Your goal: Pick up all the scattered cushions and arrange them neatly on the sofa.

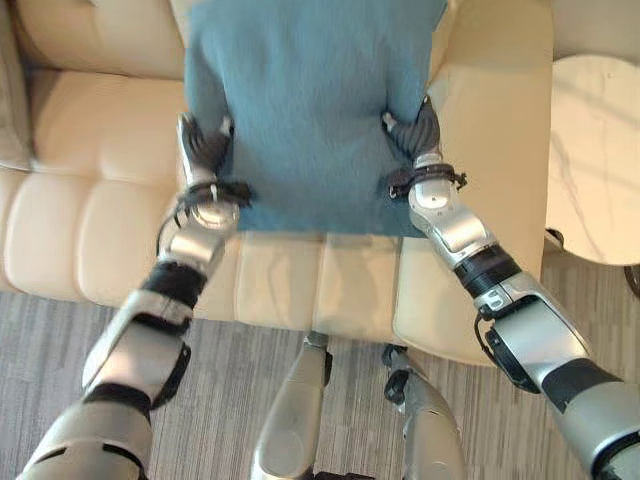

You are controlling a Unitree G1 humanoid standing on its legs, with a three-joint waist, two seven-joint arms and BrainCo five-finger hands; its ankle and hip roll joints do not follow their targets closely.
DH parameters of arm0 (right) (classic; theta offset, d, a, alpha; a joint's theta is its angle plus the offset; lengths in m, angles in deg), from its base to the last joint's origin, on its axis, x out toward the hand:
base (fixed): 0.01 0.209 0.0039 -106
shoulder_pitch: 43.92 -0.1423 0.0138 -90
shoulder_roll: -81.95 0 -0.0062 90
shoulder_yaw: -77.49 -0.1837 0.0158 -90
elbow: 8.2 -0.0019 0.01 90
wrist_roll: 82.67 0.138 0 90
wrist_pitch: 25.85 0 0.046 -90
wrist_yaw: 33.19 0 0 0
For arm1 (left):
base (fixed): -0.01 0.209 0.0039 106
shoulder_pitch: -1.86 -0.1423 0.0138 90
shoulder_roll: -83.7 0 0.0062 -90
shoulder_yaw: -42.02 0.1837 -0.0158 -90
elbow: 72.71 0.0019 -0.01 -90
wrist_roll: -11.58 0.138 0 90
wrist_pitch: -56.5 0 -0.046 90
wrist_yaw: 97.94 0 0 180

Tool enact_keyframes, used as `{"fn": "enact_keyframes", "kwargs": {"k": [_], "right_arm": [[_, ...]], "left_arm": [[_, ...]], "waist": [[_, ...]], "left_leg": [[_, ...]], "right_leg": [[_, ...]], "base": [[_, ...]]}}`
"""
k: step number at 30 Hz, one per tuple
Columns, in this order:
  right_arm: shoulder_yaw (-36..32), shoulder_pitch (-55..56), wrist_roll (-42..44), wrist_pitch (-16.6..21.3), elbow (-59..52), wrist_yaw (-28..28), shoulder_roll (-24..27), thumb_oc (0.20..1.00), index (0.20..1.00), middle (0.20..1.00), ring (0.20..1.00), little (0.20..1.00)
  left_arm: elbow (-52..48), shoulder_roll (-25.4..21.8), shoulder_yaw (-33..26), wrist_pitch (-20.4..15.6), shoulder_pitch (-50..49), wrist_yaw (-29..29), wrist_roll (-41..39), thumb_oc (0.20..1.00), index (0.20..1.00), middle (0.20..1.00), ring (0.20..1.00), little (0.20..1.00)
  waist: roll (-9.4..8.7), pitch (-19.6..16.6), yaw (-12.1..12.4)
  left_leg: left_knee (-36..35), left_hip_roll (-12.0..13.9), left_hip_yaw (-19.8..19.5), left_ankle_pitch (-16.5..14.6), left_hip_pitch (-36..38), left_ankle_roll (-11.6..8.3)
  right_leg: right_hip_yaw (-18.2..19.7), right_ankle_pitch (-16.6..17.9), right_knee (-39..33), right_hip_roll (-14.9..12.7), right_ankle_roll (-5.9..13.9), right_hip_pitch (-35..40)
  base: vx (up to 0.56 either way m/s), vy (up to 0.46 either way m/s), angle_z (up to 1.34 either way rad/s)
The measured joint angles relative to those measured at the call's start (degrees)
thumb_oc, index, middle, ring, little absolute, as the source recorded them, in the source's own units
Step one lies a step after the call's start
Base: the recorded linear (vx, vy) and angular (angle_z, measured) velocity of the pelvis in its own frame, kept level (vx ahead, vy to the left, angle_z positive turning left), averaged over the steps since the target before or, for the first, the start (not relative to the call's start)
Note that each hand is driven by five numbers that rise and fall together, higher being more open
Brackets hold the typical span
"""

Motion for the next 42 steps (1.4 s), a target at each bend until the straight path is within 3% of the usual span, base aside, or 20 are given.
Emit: {"fn": "enact_keyframes", "kwargs": {"k": [8,14,15,16,24,30,33,34,35,42], "right_arm": [[0.92,-8.29,-0.14,3.34,4.69,-6.12,1.9,0.2,0.2,0.2,0.2,0.2],[5.77,-14.34,-6.87,3.48,10.01,-8.08,5.33,0.2,0.2,0.2,0.2,0.2],[6.26,-14.65,-8.14,3.42,10.66,-8.13,5.5,1.0,1.0,1.0,1.0,1.0],[7.83,-14.76,-9.29,3.29,12.06,-8.0,5.75,1.0,1.0,1.0,1.0,1.0],[13.83,-13.52,-13.51,0.68,16.81,-3.67,3.83,1.0,1.0,1.0,1.0,1.0],[14.36,-11.5,-15.27,-0.13,17.46,-1.15,2.61,1.0,1.0,1.0,1.0,1.0],[14.38,-9.75,-15.58,-1.11,19.13,-0.43,0.04,1.0,1.0,1.0,1.0,1.0],[13.0,-7.9,-16.49,-1.22,18.33,0.15,-0.41,1.0,1.0,1.0,1.0,1.0],[13.17,-6.84,-16.61,-1.3,18.37,0.18,-0.64,1.0,1.0,1.0,1.0,1.0],[7.35,-3.03,-17.57,-1.38,16.59,1.14,1.87,1.0,1.0,1.0,1.0,1.0]], "left_arm": [[4.34,-1.57,5.3,-0.05,16.21,-6.23,11.19,0.2,0.2,0.2,0.2,0.2],[12.3,0.3,8.82,1.55,23.94,-8.25,17.51,0.2,0.2,0.2,0.2,0.2],[13.85,0.62,9.87,1.87,24.46,-8.4,17.92,0.853,0.853,0.853,0.853,0.853],[15.61,1.35,9.96,2.19,24.45,-8.56,18.25,1.0,1.0,1.0,1.0,1.0],[22.61,3.06,9.7,3.77,23.73,-8.33,17.99,1.0,1.0,1.0,1.0,1.0],[23.26,2.79,7.19,3.33,21.4,-7.22,16.74,1.0,1.0,1.0,1.0,1.0],[24.66,3.48,5.89,2.3,17.78,-5.0,12.7,1.0,1.0,1.0,1.0,1.0],[21.14,3.57,0.36,-0.29,13.15,-2.97,9.49,1.0,1.0,1.0,1.0,1.0],[20.65,3.94,-0.82,-0.88,10.97,-2.58,7.74,1.0,1.0,1.0,1.0,1.0],[14.71,3.19,-5.92,-5.5,-3.83,5.33,-0.94,1.0,1.0,1.0,1.0,1.0]], "waist": [[-0.1,-0.05,-1.54],[0.01,-0.01,-1.72],[0.03,0.0,-1.63],[0.03,0.0,-1.42],[0.03,0.0,-0.5],[0.03,0.0,-0.06],[0.01,-0.01,-0.21],[0.03,0.0,-0.23],[0.03,0.0,-0.21],[0.05,-0.2,-0.09]], "left_leg": [[3.14,0.38,1.89,0.03,-9.39,0.7],[4.63,0.64,1.84,0.06,-15.49,0.7],[4.86,0.64,1.82,0.05,-16.19,0.7],[4.87,0.61,1.84,0.05,-16.41,0.69],[5.25,0.16,1.72,0.05,-16.82,0.67],[5.73,0.16,1.56,-0.04,-15.46,0.55],[5.02,0.16,1.56,-0.18,-12.7,0.38],[3.67,0.19,1.63,-0.48,-10.46,-0.08],[3.01,0.17,1.55,-0.42,-9.18,-0.15],[-1.38,0.21,0.99,0.01,-0.95,-0.29]], "right_leg": [[2.56,1.88,2.21,0.01,0.56,-10.14],[2.57,1.35,4.67,-0.11,-0.01,-16.67],[2.57,1.07,5.32,-0.17,-0.11,-17.49],[2.58,0.78,5.83,-0.26,-0.12,-17.92],[2.68,-1.02,9.24,-1.22,-0.43,-19.6],[2.59,-1.06,9.4,-1.19,-0.48,-17.97],[2.57,-1.03,8.64,-1.14,-0.43,-15.12],[2.52,-0.81,7.22,-0.93,-0.13,-12.98],[2.46,-0.57,6.45,-0.86,0.06,-11.63],[1.04,1.78,-2.47,0.38,0.46,-1.22]], "base": [[0.07,0.062,-0.13],[0.06,-0.002,-0.02],[0.04,0.012,0.05],[0.06,0.012,0.05],[0.01,-0.003,0.04],[0.0,0.0,0.0],[0.0,0.0,0.0],[0.0,0.0,0.0],[0.0,0.0,0.0],[0.0,0.0,0.0]]}}
